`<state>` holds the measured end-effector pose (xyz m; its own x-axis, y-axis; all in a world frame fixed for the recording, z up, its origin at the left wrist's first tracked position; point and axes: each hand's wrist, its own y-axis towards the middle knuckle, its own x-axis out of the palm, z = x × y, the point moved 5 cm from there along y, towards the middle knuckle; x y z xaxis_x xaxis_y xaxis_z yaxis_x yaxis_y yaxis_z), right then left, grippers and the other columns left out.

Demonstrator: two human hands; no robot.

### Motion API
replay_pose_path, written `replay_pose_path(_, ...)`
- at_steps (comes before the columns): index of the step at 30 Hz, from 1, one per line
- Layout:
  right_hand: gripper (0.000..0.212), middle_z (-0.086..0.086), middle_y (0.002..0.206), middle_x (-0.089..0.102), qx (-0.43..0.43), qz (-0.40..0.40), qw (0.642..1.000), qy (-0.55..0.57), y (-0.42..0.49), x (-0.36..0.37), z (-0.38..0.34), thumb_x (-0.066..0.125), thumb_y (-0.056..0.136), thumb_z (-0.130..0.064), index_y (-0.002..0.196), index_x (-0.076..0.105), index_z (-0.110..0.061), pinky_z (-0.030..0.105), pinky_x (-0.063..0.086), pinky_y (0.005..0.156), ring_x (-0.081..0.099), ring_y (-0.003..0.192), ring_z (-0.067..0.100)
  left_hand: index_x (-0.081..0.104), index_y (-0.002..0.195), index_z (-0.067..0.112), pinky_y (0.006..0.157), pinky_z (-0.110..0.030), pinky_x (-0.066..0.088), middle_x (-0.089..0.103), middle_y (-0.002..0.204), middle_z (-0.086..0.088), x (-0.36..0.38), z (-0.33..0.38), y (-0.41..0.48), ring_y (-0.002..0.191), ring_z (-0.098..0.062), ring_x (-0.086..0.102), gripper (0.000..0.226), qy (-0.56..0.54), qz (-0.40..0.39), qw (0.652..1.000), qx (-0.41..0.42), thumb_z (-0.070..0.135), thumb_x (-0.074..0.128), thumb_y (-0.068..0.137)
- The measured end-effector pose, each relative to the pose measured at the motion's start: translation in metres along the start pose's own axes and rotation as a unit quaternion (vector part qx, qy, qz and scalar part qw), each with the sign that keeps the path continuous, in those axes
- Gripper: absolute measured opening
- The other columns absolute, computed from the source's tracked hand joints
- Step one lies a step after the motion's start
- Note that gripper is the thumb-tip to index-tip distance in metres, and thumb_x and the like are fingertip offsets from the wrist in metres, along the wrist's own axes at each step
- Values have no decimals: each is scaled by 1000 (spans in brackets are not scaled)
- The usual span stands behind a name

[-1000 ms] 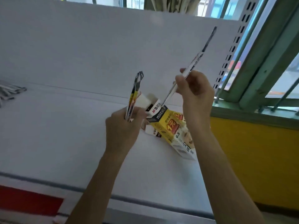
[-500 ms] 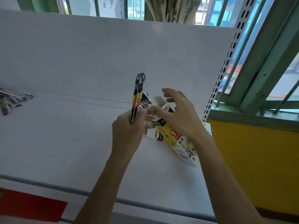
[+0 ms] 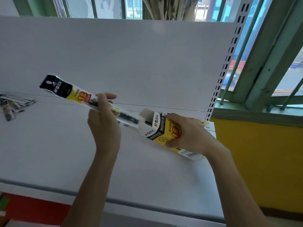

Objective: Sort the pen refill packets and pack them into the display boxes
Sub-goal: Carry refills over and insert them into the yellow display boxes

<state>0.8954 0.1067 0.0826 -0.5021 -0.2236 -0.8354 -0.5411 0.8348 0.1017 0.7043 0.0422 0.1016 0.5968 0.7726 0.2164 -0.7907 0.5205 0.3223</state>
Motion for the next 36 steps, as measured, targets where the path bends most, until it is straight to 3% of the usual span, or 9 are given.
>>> replay_pose_path(5, 65, -10, 103, 56, -9, -11, 1000, 5, -3, 3, -5, 76, 70, -19, 126, 44, -32, 7, 34, 69, 48, 88, 6, 58, 89, 10, 54, -7, 40, 52, 67, 8, -1, -2, -6, 56, 7, 54, 21, -18, 49, 998, 37, 20, 41, 98)
replay_pose_path(11, 68, -13, 97, 50, -18, -19, 1000, -12, -5, 3, -12, 74, 72, -18, 130, 41, -33, 5, 32, 62, 43, 74, -6, 52, 79, 24, 58, -8, 43, 57, 67, 9, 0, -6, -4, 57, 5, 57, 15, 12, 57, 997, 57, 22, 50, 94)
replay_pose_path(15, 69, -15, 94, 48, -16, -10, 1000, -19, -3, 3, -13, 75, 72, -19, 130, 40, -32, 6, 30, 59, 42, 74, -5, 53, 63, 28, 51, -7, 42, 57, 55, 15, 12, -12, -9, 50, 9, 55, 25, 126, -53, 990, 30, 29, 60, 87)
replay_pose_path(19, 67, -14, 95, 50, -14, -6, 1000, -19, -2, 5, -10, 76, 71, -20, 127, 42, -31, 6, 30, 60, 43, 75, -2, 59, 81, 27, 54, -22, 55, 64, 69, 15, 27, -18, -15, 58, 5, 64, 19, 208, -252, 945, -6, 45, 65, 78)
replay_pose_path(23, 69, -15, 95, 49, 0, 10, 1000, -19, -5, 2, -5, 76, 71, -21, 130, 41, -31, 5, 29, 60, 42, 76, -3, 53, 105, 18, 54, -7, 44, 59, 80, 16, 13, -10, -4, 64, 12, 57, 32, 174, -151, 972, 40, 38, 63, 82)
replay_pose_path(25, 71, -15, 95, 49, 3, 14, 1000, -15, -7, 0, -3, 77, 70, -20, 131, 41, -31, 5, 28, 61, 42, 76, -2, 54, 102, 16, 54, -3, 40, 58, 76, 18, 4, -6, 1, 61, 14, 56, 23, 165, -103, 978, 75, 27, 62, 84)
replay_pose_path(27, 71, -15, 94, 49, 6, 18, 1000, -7, -7, -1, -1, 77, 70, -20, 130, 41, -30, 5, 28, 62, 41, 79, 1, 60, 86, 19, 55, -5, 41, 61, 70, 18, 7, -7, 1, 60, 12, 58, 5, 206, -144, 961, 112, 18, 63, 83)
replay_pose_path(31, 72, -16, 92, 45, 10, 17, 1000, -13, -9, -2, -1, 76, 71, -19, 132, 39, -30, 4, 26, 62, 37, 83, 5, 68, 71, 29, 53, -5, 39, 67, 69, 16, 24, -18, -15, 62, 9, 58, 20, 254, -315, 908, 112, 20, 58, 86)
replay_pose_path(36, 73, -20, 87, 44, 24, 9, 1000, -13, -15, 1, 4, 76, 71, -17, 133, 39, -30, 14, 33, 65, 38, 89, 8, 68, 70, 30, 55, -5, 36, 61, 54, 25, 22, -21, -16, 59, 12, 53, 34, 235, -326, 914, 59, 32, 45, 95)
